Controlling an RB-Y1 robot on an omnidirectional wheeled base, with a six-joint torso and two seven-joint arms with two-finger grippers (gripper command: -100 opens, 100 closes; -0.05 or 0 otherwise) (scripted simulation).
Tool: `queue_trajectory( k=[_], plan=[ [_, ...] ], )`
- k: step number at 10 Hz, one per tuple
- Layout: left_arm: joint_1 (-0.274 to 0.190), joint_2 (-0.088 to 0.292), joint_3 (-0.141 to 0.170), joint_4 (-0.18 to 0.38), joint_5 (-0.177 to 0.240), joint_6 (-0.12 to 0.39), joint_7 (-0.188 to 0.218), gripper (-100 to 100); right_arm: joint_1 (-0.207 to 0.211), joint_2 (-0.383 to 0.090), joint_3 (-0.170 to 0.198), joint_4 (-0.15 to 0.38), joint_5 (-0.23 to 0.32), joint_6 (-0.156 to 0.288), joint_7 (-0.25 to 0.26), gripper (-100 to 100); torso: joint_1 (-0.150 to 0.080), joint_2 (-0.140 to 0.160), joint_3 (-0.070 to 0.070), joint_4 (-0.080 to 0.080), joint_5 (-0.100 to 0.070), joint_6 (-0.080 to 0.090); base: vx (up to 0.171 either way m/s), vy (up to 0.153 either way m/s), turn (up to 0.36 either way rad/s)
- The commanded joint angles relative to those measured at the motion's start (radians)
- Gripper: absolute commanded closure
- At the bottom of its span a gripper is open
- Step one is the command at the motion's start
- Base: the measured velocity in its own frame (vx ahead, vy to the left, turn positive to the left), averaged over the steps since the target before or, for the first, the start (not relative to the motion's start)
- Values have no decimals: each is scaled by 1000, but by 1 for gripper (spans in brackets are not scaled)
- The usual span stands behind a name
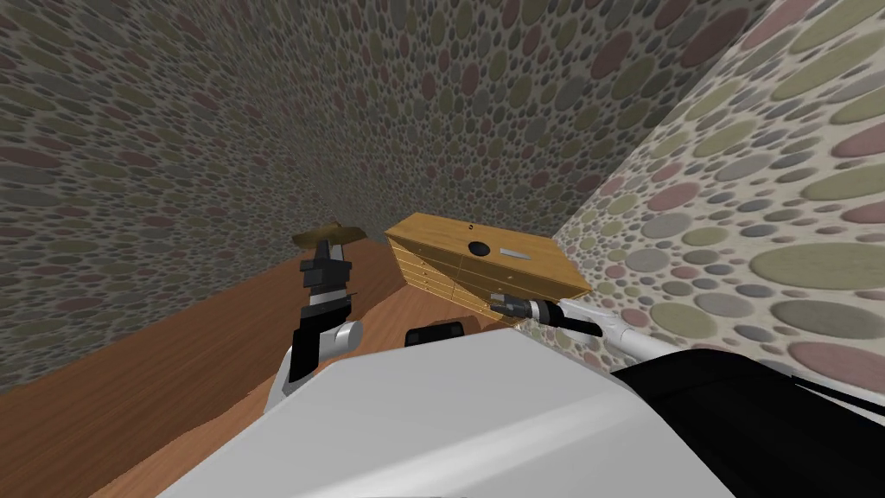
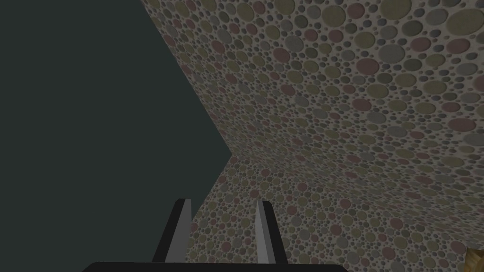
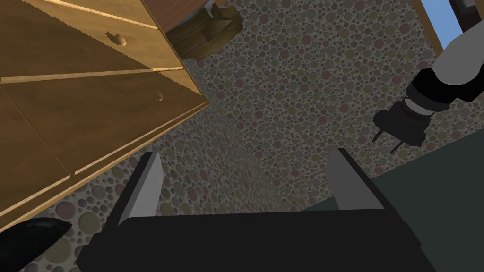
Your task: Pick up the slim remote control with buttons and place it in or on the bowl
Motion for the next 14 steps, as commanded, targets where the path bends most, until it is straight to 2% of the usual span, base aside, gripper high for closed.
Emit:
queue_trajectory(
  k=[1,3,4,5,6,8,9,10,11,12,13,14],
  plan=[
    [0,0,0,0,0,0,0,0,-4,-50,14,47,31,-1,3,-100,0,0,0,0,0,0,21,23,258],
    [0,0,0,0,0,0,0,0,-4,-92,14,47,31,-1,3,-100,0,0,0,0,0,0,22,9,31],
    [0,0,0,0,0,0,0,0,-14,-133,30,90,60,-1,3,-100,0,0,0,0,0,1,32,17,176],
    [0,0,0,0,0,0,0,0,-14,-158,30,90,60,-1,3,-100,0,-1,0,0,0,-1,31,10,142],
    [0,0,0,0,0,0,0,0,-22,-197,46,118,88,0,2,-100,0,-1,0,0,0,0,33,11,210],
    [0,0,0,0,0,0,0,0,-22,-221,46,130,88,0,2,-100,0,-1,-1,0,0,0,24,3,51],
    [0,0,0,0,0,0,0,0,-28,-262,63,168,117,2,0,-100,0,0,0,0,0,1,26,1,184],
    [0,0,0,0,0,0,0,0,-28,-280,63,168,117,2,0,-100,-1,0,0,0,0,0,30,-7,123],
    [0,0,0,0,0,0,0,0,-32,-311,81,204,146,6,-2,-100,-1,-1,0,0,0,0,40,-4,211],
    [0,0,0,0,0,0,0,0,-32,-334,81,204,146,6,-2,-100,-1,-1,-1,0,0,0,35,-17,99],
    [0,0,0,0,0,0,0,0,-35,-372,100,238,175,12,-6,-100,-1,-1,-1,0,0,1,44,-30,171],
    [0,0,0,0,0,0,0,0,-35,-383,100,238,175,12,-6,-100,-2,-2,-1,0,-1,0,38,-30,117]
  ],
)
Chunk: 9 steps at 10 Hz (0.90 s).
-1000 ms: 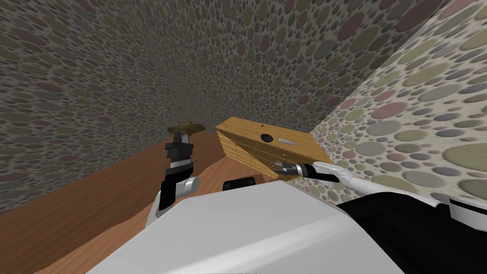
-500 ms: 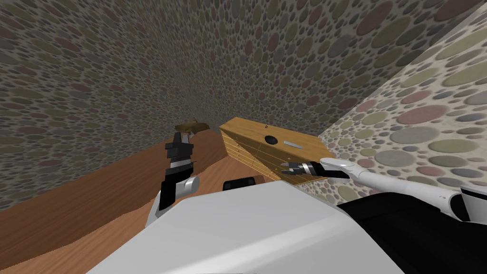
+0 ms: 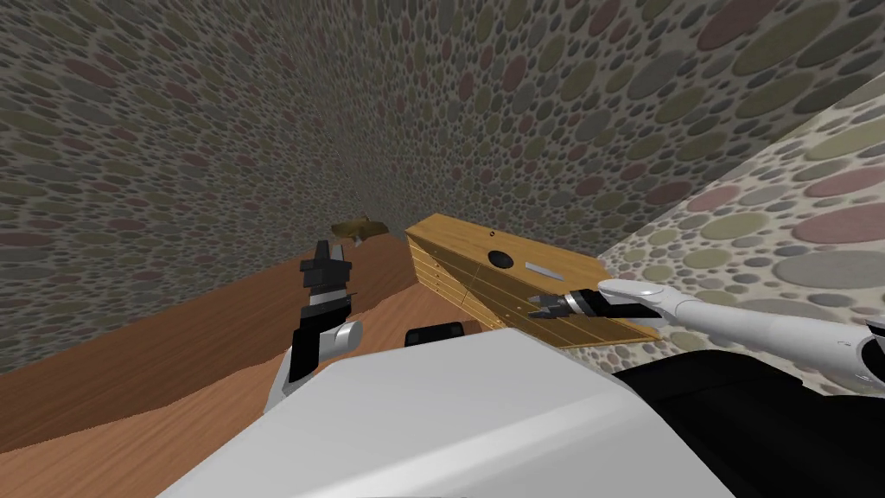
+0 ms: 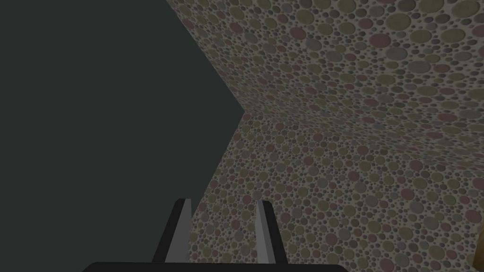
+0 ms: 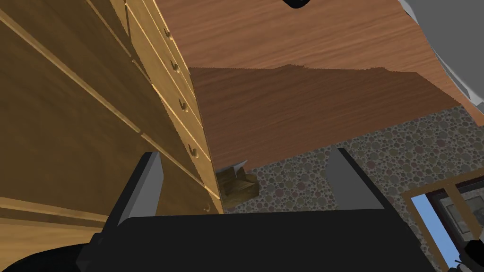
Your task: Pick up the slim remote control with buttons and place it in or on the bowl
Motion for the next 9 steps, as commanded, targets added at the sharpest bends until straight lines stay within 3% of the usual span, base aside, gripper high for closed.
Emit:
queue_trajectory(
  k=[1,2,3,6,9],
  plan=[
    [0,0,0,0,0,0,0,0,9,-50,17,26,25,18,1,-100,0,0,0,0,0,0,45,-42,184],
    [0,0,0,0,0,0,0,0,8,-90,36,53,50,29,-5,-100,-1,0,0,0,0,-1,84,-73,253],
    [0,0,0,0,0,0,0,0,8,-94,36,56,53,29,-5,-100,-3,-3,-1,-1,0,-1,72,-69,99],
    [0,0,0,0,0,0,0,0,10,-160,89,135,132,70,-23,-100,-7,-4,-2,-1,-2,-1,86,-139,230],
    [0,0,0,0,0,0,0,0,15,-175,119,173,177,100,-36,-100,-7,-4,-2,-1,-2,0,93,-147,139]
  ],
)
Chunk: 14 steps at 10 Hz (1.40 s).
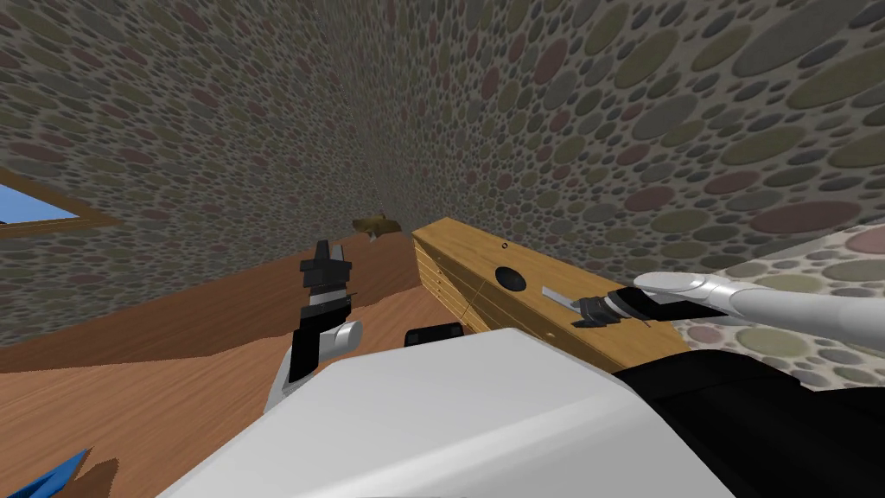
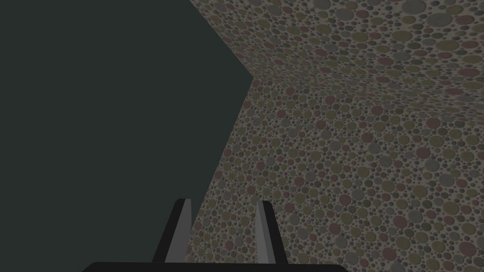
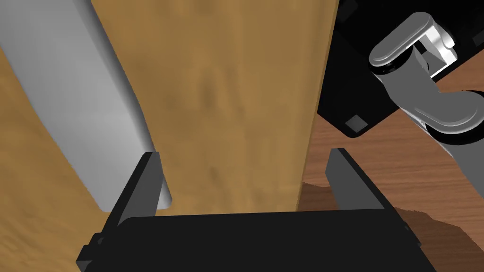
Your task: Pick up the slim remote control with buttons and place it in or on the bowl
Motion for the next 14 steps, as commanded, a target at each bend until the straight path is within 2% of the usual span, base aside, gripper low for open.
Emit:
queue_trajectory(
  k=[1,4,5,6,7,8,9,10,12,13,14],
  plan=[
    [0,0,0,0,0,0,0,0,5,-9,23,13,31,30,-14,-100,0,0,0,0,0,0,136,-190,211],
    [0,0,0,0,0,0,0,0,10,1,44,27,58,51,-23,-100,2,0,0,0,0,0,86,-127,110],
    [0,0,0,0,0,0,0,0,15,18,56,26,70,59,-27,-100,6,2,1,0,1,1,22,-45,63],
    [0,0,0,0,0,0,0,0,12,16,48,40,61,48,-15,-100,9,4,2,1,1,1,9,-22,19],
    [0,0,0,0,0,0,0,0,11,19,50,42,64,47,-15,0,11,6,3,1,2,1,3,-5,-2],
    [0,0,0,0,0,0,0,0,1,31,42,44,91,43,-52,-100,12,6,4,1,3,1,-55,-19,126],
    [0,0,0,0,0,0,0,0,-9,43,35,45,119,40,-82,-100,12,9,5,2,3,0,-118,-36,225],
    [0,0,0,0,0,0,0,0,-9,43,35,45,119,40,-88,-100,11,13,7,3,3,0,-94,-26,60],
    [0,0,0,0,0,0,0,0,-29,66,21,48,174,32,-152,-100,12,13,7,3,3,1,-106,-20,140],
    [0,0,0,0,0,0,0,0,-29,66,21,48,174,32,-161,-100,12,14,8,3,3,0,-99,-22,70],
    [0,0,0,0,0,0,0,0,-40,78,14,50,202,28,-197,-100,12,14,8,3,3,2,-80,-30,94]
  ],
)
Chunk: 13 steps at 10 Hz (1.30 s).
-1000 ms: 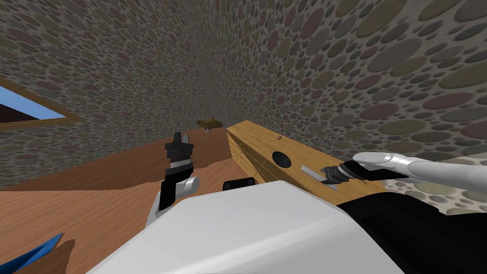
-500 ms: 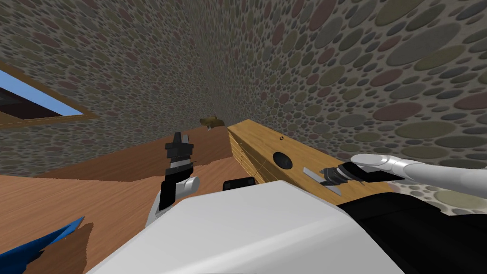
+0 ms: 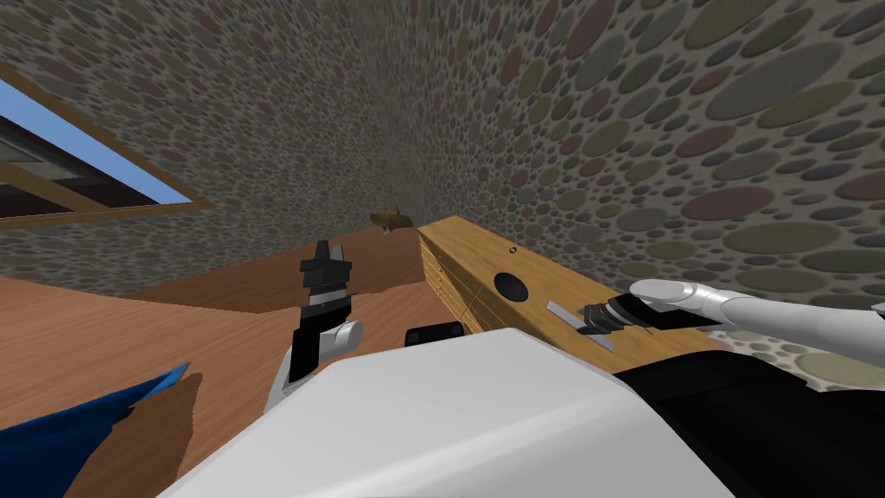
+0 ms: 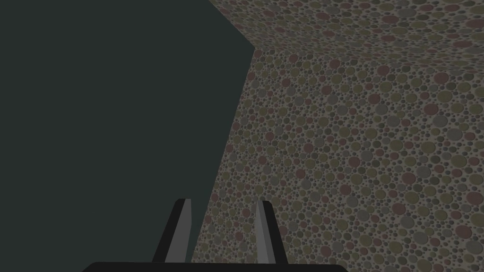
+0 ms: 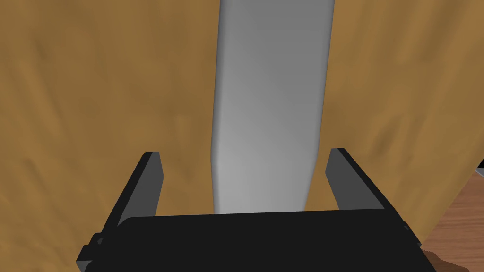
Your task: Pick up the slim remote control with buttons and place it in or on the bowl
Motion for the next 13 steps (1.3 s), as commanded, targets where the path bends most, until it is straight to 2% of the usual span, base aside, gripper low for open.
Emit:
queue_trajectory(
  k=[1,2,4,5,7,9,10,13],
  plan=[
    [0,0,0,0,0,0,0,0,-15,17,-11,2,41,-6,-50,-100,0,0,0,0,0,0,-101,-27,166],
    [0,0,0,0,0,0,0,0,-15,17,-11,2,41,-6,-58,-100,0,0,0,0,0,0,-80,-15,79],
    [0,0,0,0,0,0,0,0,-35,40,-25,5,96,-14,-122,-100,1,0,0,0,0,0,-105,-17,158],
    [0,0,0,0,0,0,0,0,-35,40,-25,5,96,-14,-131,-100,1,1,1,0,0,0,-98,-24,73],
    [0,0,0,0,0,0,0,0,-56,64,-39,8,152,-21,-195,-100,0,0,0,0,0,0,-100,-24,152],
    [0,0,0,0,0,0,0,0,-55,63,-38,8,147,-21,-193,-100,0,0,0,0,0,1,-58,-14,24],
    [0,0,0,0,0,0,0,0,-55,63,-38,8,148,-21,-197,100,1,-3,-1,0,0,1,-7,0,-3],
    [0,0,0,0,0,0,0,0,-54,64,-38,7,148,-22,-196,100,0,-6,-3,-1,0,0,0,0,0]
  ],
)
